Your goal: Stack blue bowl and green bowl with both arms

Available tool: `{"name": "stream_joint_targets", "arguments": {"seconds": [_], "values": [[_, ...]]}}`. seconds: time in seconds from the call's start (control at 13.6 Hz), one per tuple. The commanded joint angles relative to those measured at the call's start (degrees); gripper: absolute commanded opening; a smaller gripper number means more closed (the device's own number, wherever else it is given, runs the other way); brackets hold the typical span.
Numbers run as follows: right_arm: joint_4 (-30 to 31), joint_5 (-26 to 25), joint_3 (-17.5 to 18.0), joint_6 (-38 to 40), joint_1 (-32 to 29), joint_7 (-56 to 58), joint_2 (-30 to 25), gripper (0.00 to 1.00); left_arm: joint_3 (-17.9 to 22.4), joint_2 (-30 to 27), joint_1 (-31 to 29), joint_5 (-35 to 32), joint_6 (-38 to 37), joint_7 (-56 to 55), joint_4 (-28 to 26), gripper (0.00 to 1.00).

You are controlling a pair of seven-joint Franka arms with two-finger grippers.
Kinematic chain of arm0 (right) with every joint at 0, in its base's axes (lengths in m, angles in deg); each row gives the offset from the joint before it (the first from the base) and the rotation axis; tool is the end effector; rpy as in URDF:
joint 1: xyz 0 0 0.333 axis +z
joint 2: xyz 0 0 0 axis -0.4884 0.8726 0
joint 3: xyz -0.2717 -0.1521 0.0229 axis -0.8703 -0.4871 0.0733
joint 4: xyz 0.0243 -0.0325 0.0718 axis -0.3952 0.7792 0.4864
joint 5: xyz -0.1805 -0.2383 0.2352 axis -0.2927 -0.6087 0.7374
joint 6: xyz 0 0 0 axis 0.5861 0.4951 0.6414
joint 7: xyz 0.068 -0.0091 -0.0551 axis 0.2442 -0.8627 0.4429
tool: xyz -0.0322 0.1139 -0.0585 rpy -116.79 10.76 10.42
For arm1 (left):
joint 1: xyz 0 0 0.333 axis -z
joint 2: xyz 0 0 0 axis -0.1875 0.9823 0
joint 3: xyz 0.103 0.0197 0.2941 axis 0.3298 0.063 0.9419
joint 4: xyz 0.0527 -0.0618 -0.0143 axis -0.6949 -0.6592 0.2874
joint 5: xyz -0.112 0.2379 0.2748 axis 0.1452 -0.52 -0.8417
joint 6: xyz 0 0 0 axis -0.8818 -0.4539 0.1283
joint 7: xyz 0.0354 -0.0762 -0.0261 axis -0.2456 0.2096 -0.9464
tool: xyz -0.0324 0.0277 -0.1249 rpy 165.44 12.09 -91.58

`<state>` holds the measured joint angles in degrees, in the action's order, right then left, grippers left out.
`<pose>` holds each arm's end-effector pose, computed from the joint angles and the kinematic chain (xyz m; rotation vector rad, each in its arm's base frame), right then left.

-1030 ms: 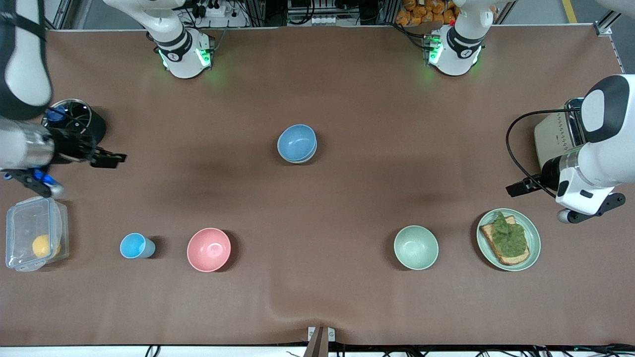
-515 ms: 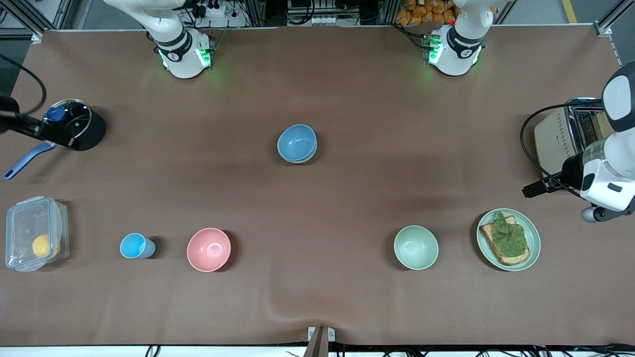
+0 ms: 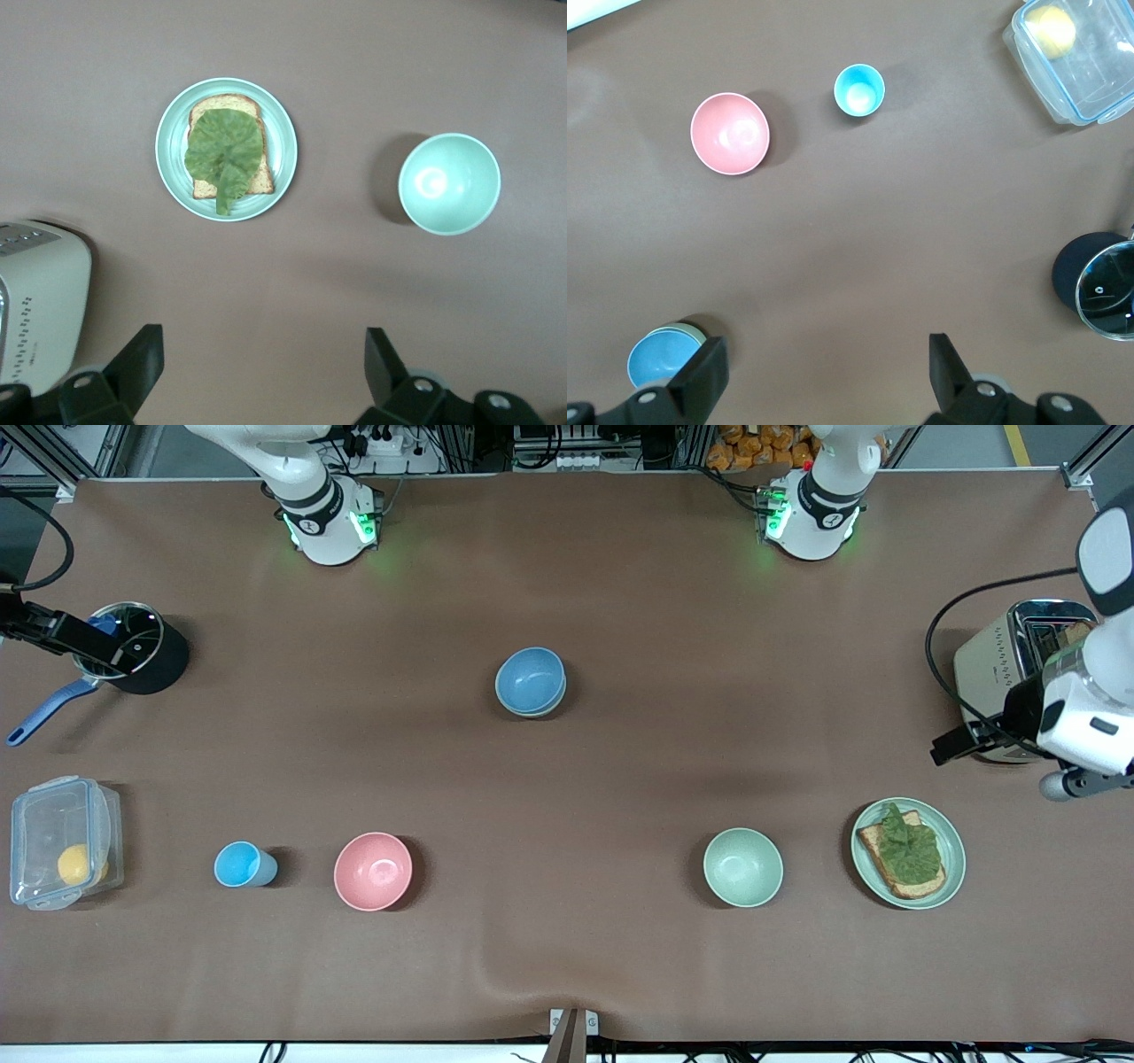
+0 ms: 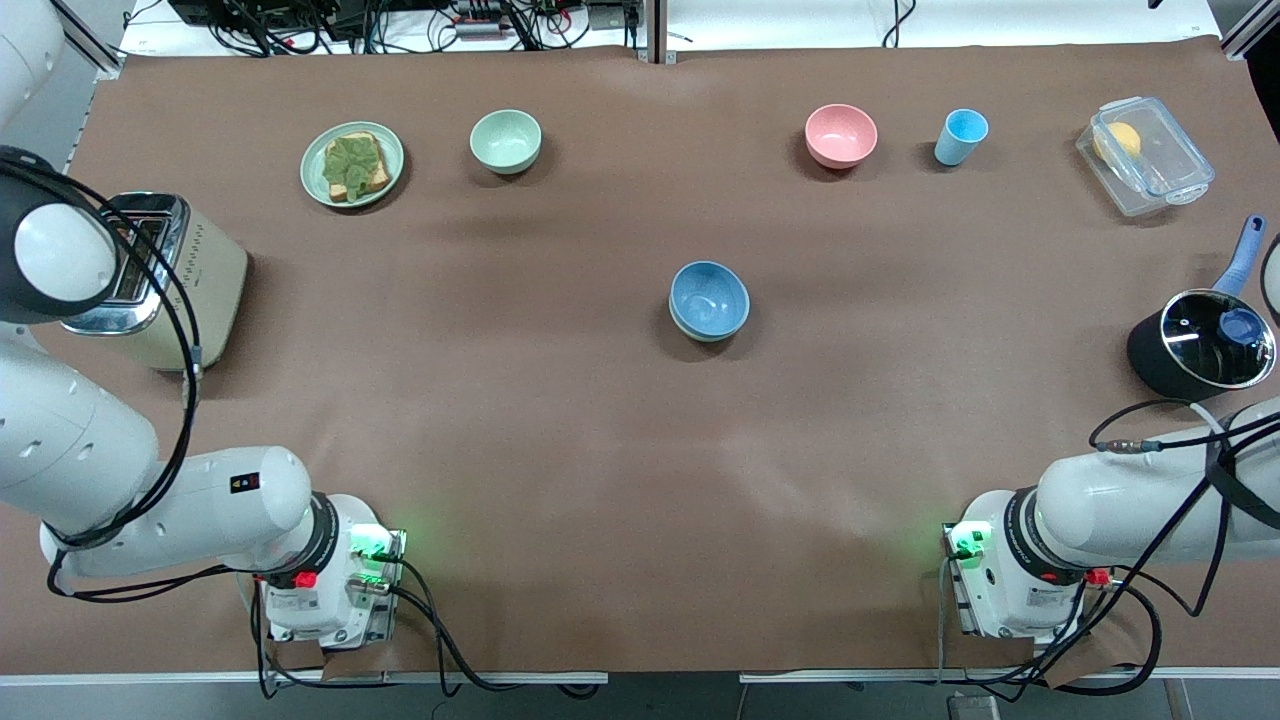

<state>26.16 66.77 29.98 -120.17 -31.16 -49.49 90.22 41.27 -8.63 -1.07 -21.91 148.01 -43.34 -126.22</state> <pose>0.5493 0.0002 0.6285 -3.0298 0.4721 0.0669 0.6061 -0.0390 0.5256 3.1255 0.3098 0.0266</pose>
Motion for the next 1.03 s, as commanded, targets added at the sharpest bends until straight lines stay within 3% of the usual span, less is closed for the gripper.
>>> {"name": "stream_joint_targets", "arguments": {"seconds": [0.0,0.22,0.44,0.96], "values": [[-0.8,-1.1,1.1,0.2,-0.8,0.9,-0.7,1.0,-0.4,-4.0,-0.8,-1.2,-5.3,5.0,-1.1,1.0],[-0.8,-1.2,2.1,0.2,-0.8,2.4,-0.7,1.0,0.5,-5.4,1.1,-1.2,-6.5,7.0,-1.1,1.0],[-0.8,-1.6,2.2,0.2,-0.9,3.1,-0.7,1.0,13.9,-7.6,14.3,-0.2,-9.8,10.3,-1.1,1.0],[-0.5,-3.2,2.2,1.0,-1.1,6.6,-0.8,1.0,14.5,-12.7,15.3,4.5,-13.8,12.5,-1.1,1.0]]}}
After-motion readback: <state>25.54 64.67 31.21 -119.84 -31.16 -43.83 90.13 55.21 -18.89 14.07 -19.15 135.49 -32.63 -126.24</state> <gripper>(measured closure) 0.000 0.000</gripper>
